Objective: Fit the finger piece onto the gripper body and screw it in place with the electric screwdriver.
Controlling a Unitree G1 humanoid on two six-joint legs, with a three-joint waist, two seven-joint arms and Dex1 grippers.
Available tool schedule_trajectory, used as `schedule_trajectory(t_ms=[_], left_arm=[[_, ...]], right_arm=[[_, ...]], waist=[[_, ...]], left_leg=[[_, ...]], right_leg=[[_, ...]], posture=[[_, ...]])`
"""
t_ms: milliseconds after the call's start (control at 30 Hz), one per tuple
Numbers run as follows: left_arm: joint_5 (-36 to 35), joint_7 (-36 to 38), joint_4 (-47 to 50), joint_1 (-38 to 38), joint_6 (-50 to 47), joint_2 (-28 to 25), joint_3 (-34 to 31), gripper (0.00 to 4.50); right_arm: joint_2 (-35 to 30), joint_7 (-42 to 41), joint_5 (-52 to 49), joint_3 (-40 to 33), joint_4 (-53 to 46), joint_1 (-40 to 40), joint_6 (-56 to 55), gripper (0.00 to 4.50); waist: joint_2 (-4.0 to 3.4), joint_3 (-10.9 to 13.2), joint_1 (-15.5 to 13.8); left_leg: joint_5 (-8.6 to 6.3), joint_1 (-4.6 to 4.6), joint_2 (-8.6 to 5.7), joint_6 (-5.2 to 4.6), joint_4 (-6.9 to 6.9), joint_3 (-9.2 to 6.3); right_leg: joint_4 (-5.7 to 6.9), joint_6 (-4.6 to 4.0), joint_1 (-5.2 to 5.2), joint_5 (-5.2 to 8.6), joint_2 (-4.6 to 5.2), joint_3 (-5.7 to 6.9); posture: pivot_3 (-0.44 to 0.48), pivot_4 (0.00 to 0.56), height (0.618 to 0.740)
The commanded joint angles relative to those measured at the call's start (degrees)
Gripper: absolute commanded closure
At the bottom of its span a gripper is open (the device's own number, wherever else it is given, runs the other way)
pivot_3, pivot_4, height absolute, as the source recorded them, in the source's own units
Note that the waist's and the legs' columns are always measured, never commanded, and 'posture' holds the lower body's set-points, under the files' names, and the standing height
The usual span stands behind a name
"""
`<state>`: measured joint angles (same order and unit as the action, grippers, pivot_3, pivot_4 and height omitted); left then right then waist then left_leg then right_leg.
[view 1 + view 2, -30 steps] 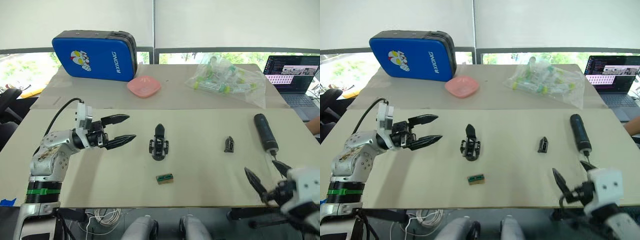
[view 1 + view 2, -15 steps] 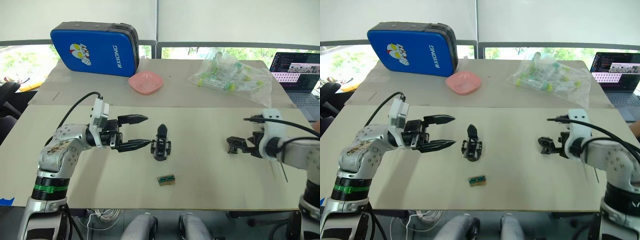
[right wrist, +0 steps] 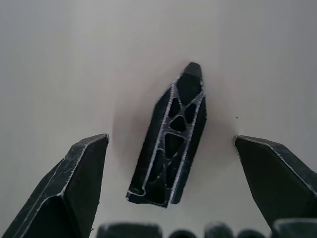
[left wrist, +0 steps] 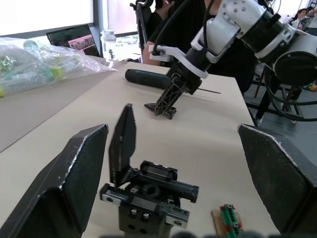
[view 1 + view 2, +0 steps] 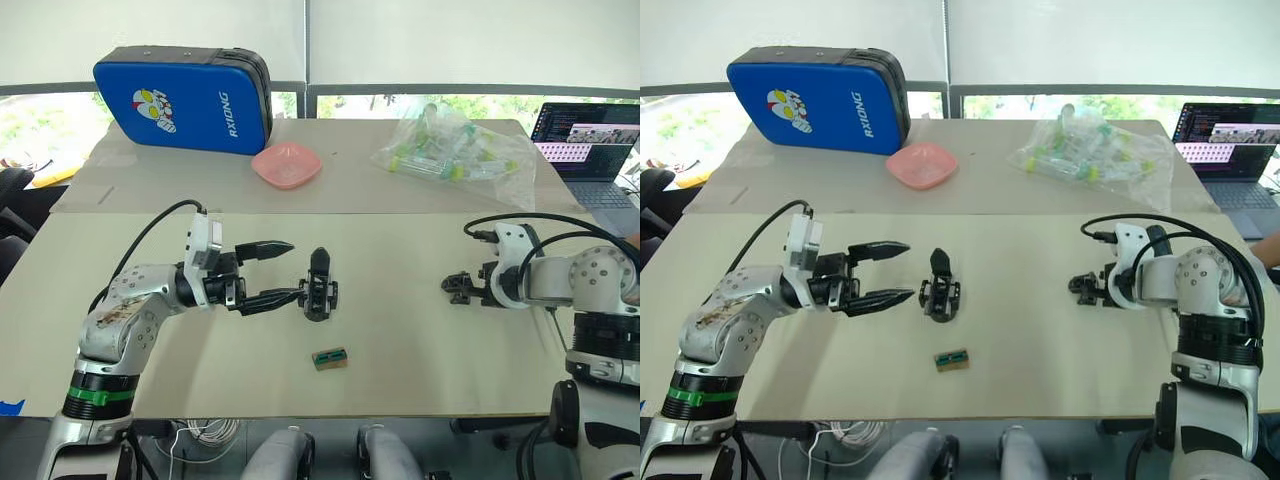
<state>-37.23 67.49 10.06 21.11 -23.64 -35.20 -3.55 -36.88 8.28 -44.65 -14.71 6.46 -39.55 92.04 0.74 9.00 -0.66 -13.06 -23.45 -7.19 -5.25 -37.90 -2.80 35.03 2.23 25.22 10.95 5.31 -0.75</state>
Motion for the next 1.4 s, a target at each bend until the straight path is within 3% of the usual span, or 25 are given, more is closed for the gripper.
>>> schedule_trajectory(t_ms=[33,233,333,467,600,700,833,933,1033,1200,1400], left_arm=[[-0.1,-0.1,2.3,-0.2,1.2,-0.9,-1.4,0.08],[0.4,0.1,2.2,-1.1,1.1,-1.9,-1.0,0.08],[0.6,0.1,1.9,-0.9,1.5,-1.8,-0.9,0.00],[1.0,0.2,1.5,-0.5,1.8,-1.6,-0.8,0.00],[1.4,0.2,0.7,0.0,2.5,-1.4,-0.8,0.00],[1.5,0.2,0.3,0.1,2.9,-1.4,-0.7,0.00],[0.0,-2.0,0.5,1.0,2.3,0.0,-1.7,0.00],[-5.2,-6.0,1.3,2.6,-1.8,1.7,-5.0,0.00],[-10.9,-12.5,1.3,5.0,-6.8,3.9,-8.4,0.00],[-14.6,-23.8,0.0,11.6,-8.9,11.9,-10.1,0.00],[-13.8,-32.8,-0.8,15.3,-8.1,22.0,-7.6,0.00]], right_arm=[[-0.3,0.9,-1.1,0.6,-0.2,0.8,0.5,0.00],[-0.2,2.7,-4.1,0.5,0.5,2.9,0.5,0.00],[-1.0,3.0,-5.8,1.9,-1.0,4.5,0.5,0.77],[-1.0,4.0,-7.4,2.6,-2.1,6.2,0.5,2.26],[-0.4,5.2,-10.2,2.1,-4.2,8.8,0.5,3.38],[-0.3,5.6,-11.3,1.6,-5.5,9.3,0.5,3.38],[-0.7,-0.7,-8.8,0.0,-15.0,8.5,-1.9,3.38],[-8.8,-11.1,-4.6,6.2,-27.7,9.1,-13.2,3.38],[-14.2,-19.9,5.4,11.9,-38.9,9.5,-31.6,3.38],[-8.2,-20.9,15.8,17.9,-45.3,8.1,-47.1,3.38],[-1.2,-20.7,26.3,24.5,-44.3,5.8,-55.8,3.38]], waist=[[0.00,0.0,0.0],[0.01,0.0,0.0],[0.02,0.0,-0.2],[0.06,0.0,0.0],[0.10,-0.1,0.0],[0.13,-0.1,0.0],[0.13,-0.1,0.1],[-0.10,0.1,0.1],[-0.21,0.1,0.1],[0.05,0.1,0.0],[0.06,0.1,-0.2]], left_leg=[[0.01,0.03,0.00,0.02,0.00,-0.01],[0.03,0.20,0.01,0.04,0.00,-0.01],[0.03,0.22,0.01,0.04,0.00,-0.03],[0.02,0.23,0.02,0.02,0.00,-0.02],[0.02,0.25,0.05,0.03,0.00,-0.02],[-0.02,0.31,0.06,0.08,0.00,-0.03],[-0.04,0.34,0.06,0.14,0.00,-0.01],[0.08,0.17,0.04,0.02,-0.01,0.01],[0.17,0.08,0.03,-0.05,-0.01,0.06],[0.27,0.22,0.04,0.86,-0.04,0.03],[0.33,0.14,-0.07,0.94,-0.35,0.05]], right_leg=[[0.02,-0.02,-0.02,-0.01,0.00,0.00],[0.02,-0.04,-0.16,-0.07,-0.03,-0.01],[0.01,-0.02,-0.19,-0.08,-0.03,0.02],[0.00,-0.02,-0.19,-0.08,-0.04,0.01],[0.00,-0.02,-0.21,-0.08,-0.05,0.01],[-0.01,-0.02,-0.26,-0.08,-0.06,0.01],[0.01,-0.03,-0.28,-0.09,-0.06,-0.01],[0.08,-0.01,-0.10,-0.12,-0.07,-0.02],[0.09,0.08,0.06,-0.14,-0.14,0.17],[0.06,0.12,-0.14,-0.15,-0.12,0.21],[0.07,0.28,-0.18,-0.34,-0.14,0.16]], posture=[[0.000,0.150,0.740],[0.000,0.150,0.740],[0.000,0.150,0.740],[0.000,0.150,0.740],[0.000,0.150,0.740],[0.000,0.150,0.740],[0.000,0.150,0.740],[0.000,0.150,0.740],[0.000,0.150,0.740],[0.000,0.150,0.740],[0.000,0.150,0.740]])
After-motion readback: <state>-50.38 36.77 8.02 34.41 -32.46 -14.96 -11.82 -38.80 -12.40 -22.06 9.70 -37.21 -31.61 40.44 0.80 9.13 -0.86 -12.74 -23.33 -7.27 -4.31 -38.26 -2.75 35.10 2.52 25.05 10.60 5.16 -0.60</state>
